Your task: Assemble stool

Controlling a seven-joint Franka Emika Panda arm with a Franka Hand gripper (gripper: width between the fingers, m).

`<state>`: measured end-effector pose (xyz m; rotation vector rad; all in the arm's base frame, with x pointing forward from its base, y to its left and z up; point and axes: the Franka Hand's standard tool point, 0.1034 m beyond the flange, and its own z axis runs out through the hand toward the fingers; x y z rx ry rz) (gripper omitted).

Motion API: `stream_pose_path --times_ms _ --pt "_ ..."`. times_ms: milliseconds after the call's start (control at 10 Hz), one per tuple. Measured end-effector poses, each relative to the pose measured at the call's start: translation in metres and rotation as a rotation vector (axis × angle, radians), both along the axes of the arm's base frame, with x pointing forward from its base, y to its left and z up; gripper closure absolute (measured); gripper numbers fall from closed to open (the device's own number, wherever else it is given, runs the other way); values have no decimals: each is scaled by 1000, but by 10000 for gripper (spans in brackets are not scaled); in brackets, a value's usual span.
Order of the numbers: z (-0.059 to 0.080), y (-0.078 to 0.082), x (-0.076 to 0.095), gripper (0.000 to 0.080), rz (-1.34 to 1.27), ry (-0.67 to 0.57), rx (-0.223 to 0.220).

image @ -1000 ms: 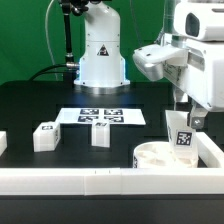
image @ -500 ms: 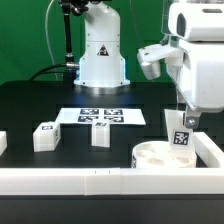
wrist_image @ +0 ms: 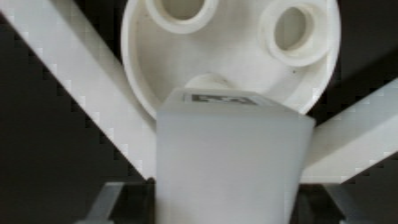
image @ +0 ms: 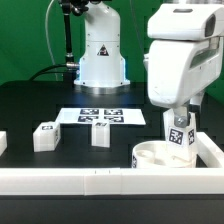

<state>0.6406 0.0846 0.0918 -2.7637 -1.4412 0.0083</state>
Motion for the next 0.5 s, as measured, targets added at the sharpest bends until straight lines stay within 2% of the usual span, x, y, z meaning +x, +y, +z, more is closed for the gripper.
stream_pose_path --times_ms 500 --pt "0 6 4 459 -509 -15 25"
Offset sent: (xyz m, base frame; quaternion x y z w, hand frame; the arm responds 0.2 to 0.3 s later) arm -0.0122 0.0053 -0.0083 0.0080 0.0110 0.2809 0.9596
